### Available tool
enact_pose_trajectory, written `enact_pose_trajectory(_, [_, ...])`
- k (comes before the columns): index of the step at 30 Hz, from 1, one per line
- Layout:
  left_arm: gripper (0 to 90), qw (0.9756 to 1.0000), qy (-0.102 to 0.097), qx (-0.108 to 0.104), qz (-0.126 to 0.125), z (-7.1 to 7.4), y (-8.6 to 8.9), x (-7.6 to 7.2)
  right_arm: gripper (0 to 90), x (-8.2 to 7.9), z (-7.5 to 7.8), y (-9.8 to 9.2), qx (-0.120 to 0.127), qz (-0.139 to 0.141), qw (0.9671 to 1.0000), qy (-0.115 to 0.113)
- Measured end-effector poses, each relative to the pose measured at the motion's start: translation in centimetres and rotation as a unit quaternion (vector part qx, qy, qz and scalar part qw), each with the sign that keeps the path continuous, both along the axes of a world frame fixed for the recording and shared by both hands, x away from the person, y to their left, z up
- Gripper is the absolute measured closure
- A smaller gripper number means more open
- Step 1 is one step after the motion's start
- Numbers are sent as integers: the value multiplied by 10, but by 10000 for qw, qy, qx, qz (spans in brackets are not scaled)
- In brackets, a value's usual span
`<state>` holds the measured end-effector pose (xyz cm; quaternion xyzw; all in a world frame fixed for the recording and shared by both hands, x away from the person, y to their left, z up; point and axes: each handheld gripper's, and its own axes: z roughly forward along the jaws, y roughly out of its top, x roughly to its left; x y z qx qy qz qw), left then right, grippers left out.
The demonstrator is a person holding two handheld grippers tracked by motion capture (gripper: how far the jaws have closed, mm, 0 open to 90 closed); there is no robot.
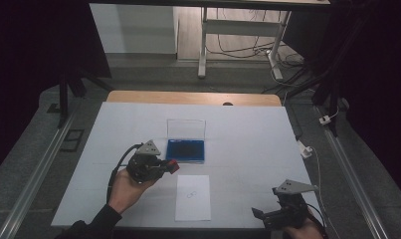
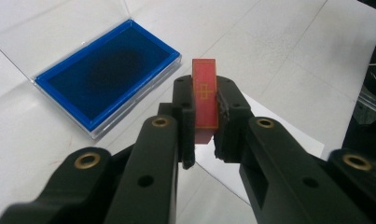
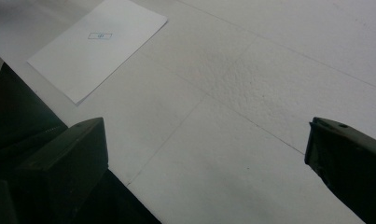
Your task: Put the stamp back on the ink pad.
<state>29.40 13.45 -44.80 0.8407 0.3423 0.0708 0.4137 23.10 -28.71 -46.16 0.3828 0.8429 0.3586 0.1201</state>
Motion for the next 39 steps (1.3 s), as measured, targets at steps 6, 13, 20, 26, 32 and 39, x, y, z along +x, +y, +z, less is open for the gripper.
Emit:
enact_pose_trajectory(6, [793, 10000, 14, -9, 39, 1, -1, 6, 0, 0, 0, 0, -8, 5, 10000, 3])
enact_pose_trajectory(13, [793, 10000, -13, 66, 50, 1, -5, 15, 0, 0, 0, 0, -11, -3, 10000, 9])
enact_pose_trajectory(20, [793, 9999, -15, 75, 87, 1, -6, 23, 0, 1, 0, 0, -16, -14, 10000, 12])
enact_pose_trajectory(26, [793, 9999, 9, 80, 117, 1, -8, 33, 0, 0, 0, -1, 10, 28, 10000, 16])
enact_pose_trajectory(32, [793, 9998, -1, 145, 120, 1, -12, 44, 0, 0, 0, -1, 73, 31, 10000, 27])
enact_pose_trajectory(39, [793, 9995, -38, 274, 159, -2, -19, 58, 0, 0, 0, -2, 90, -12, 9999, 52])
